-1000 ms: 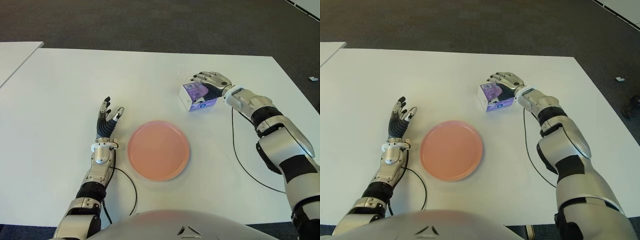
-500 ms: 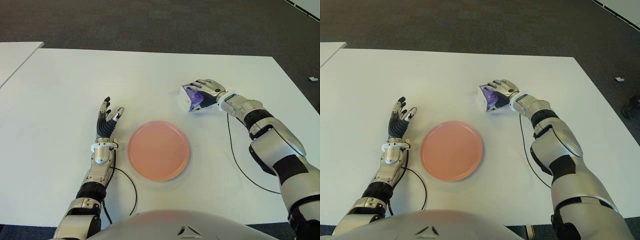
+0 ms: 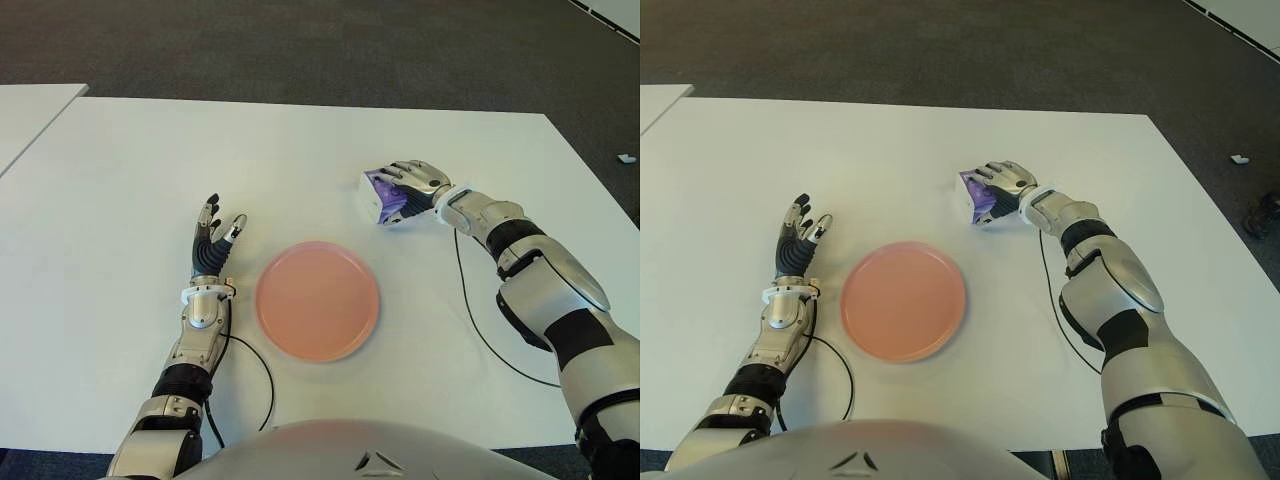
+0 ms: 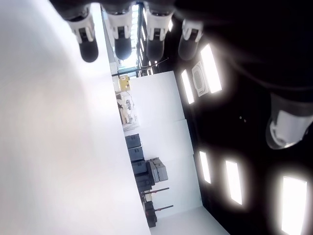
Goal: Put the tissue paper into the plate.
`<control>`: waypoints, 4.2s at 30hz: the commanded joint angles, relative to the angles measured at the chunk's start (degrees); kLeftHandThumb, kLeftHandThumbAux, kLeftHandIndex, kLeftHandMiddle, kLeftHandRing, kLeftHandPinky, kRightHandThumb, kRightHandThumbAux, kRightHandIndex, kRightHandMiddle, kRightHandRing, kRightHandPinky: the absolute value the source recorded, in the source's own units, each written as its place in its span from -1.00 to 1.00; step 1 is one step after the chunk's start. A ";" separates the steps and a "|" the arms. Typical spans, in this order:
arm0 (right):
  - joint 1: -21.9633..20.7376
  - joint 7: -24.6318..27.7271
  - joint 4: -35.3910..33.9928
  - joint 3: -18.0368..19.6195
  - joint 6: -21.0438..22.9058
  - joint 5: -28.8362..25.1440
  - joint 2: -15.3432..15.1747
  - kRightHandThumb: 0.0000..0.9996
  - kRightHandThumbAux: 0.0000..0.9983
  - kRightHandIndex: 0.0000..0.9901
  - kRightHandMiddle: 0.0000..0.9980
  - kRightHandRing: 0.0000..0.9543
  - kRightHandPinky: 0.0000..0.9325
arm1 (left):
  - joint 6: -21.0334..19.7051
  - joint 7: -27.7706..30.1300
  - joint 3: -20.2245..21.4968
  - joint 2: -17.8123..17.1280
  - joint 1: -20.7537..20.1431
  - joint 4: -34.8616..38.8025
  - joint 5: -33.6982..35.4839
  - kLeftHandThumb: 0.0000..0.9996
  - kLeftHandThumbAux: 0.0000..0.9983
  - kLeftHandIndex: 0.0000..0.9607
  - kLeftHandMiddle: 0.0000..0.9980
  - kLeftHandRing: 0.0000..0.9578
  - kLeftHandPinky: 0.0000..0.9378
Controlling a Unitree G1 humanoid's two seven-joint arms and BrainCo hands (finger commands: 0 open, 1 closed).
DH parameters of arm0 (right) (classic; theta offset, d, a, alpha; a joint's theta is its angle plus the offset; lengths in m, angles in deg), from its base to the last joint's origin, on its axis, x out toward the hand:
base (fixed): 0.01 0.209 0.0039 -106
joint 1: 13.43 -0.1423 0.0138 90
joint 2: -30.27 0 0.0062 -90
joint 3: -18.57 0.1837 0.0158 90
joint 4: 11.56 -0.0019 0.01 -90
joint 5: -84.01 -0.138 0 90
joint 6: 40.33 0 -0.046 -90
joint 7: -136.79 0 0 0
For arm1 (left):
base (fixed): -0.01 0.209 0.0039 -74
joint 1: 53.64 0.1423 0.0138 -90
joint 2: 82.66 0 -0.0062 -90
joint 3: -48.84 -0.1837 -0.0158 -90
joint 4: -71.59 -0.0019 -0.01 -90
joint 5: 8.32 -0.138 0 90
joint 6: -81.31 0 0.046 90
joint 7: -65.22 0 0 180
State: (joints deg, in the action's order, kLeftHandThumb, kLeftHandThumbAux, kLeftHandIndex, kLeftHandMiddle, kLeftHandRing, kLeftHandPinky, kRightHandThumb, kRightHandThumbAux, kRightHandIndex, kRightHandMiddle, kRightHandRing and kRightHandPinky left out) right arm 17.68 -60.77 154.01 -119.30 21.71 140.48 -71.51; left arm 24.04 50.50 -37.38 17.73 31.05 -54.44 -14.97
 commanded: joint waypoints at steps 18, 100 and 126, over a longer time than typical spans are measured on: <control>2.44 1.39 1.62 -2.51 2.14 1.55 -0.59 -0.48 -0.18 -1.00 -1.00 -1.00 -1.00 | -0.48 0.51 -0.26 0.64 4.93 -2.96 -0.16 -1.00 -0.13 -1.00 -1.00 -1.00 -1.00; 22.13 -20.07 4.23 -4.64 16.41 -2.72 12.36 0.44 0.39 -0.12 0.53 0.63 0.80 | -3.78 0.41 0.31 -0.90 6.88 -0.03 -0.12 -0.98 -0.11 -1.00 -1.00 -1.00 -1.00; 20.85 -25.74 4.17 -4.97 15.19 -2.27 11.21 0.50 0.42 -0.11 0.74 0.81 0.88 | -3.65 1.67 0.71 -0.93 6.39 -0.21 1.35 -0.94 -0.10 -1.00 -1.00 -1.00 -1.00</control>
State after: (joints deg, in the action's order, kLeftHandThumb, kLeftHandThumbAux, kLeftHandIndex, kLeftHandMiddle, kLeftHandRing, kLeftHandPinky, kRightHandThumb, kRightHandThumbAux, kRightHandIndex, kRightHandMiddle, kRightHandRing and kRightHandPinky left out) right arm 29.00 -91.04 155.34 -120.74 39.54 134.35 -63.55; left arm 22.47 50.74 -37.00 16.88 34.27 -50.52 -13.81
